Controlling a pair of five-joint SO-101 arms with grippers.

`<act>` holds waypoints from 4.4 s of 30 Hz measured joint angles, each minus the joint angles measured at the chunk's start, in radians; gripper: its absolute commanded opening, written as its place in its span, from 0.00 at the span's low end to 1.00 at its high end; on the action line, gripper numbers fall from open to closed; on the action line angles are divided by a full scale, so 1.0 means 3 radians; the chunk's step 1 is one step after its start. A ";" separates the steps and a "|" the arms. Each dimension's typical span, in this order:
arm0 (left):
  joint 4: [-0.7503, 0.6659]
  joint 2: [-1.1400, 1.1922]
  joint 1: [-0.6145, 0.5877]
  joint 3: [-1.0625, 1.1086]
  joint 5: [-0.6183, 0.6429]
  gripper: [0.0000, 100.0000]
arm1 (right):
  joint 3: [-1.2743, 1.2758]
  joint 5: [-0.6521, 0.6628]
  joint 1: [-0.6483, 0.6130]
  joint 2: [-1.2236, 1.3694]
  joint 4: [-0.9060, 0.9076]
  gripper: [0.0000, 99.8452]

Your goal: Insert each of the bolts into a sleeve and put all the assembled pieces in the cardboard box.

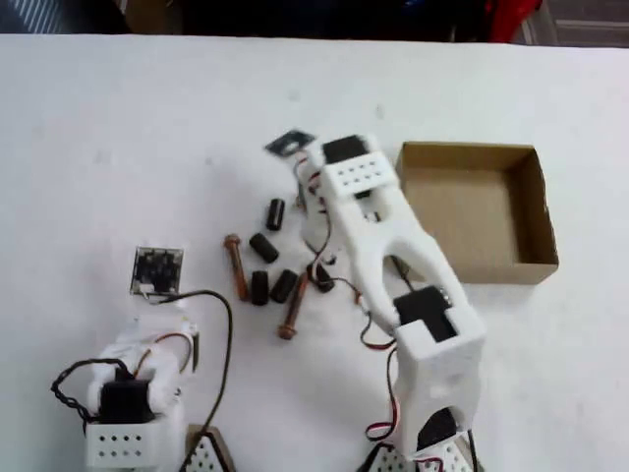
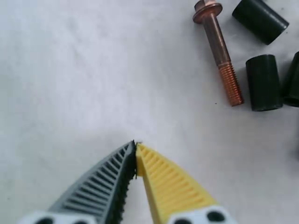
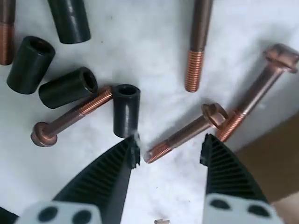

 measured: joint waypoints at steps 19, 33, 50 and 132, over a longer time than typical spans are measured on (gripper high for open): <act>0.0000 0.0000 0.0000 0.0000 0.0000 0.02 | -0.0005 -0.0573 -0.0471 0.0511 -0.0015 0.18; 0.0000 0.0000 0.0000 0.0000 0.0000 0.02 | -0.0005 -0.0655 -0.0476 0.0537 -0.0015 0.19; 0.0000 0.0000 0.0000 0.0000 0.0000 0.02 | -0.0005 -0.0655 -0.0097 0.0542 -0.0343 0.19; 0.0000 0.0000 0.0000 0.0000 0.0000 0.02 | 0.2777 -0.0665 0.0072 -0.1217 -0.2578 0.16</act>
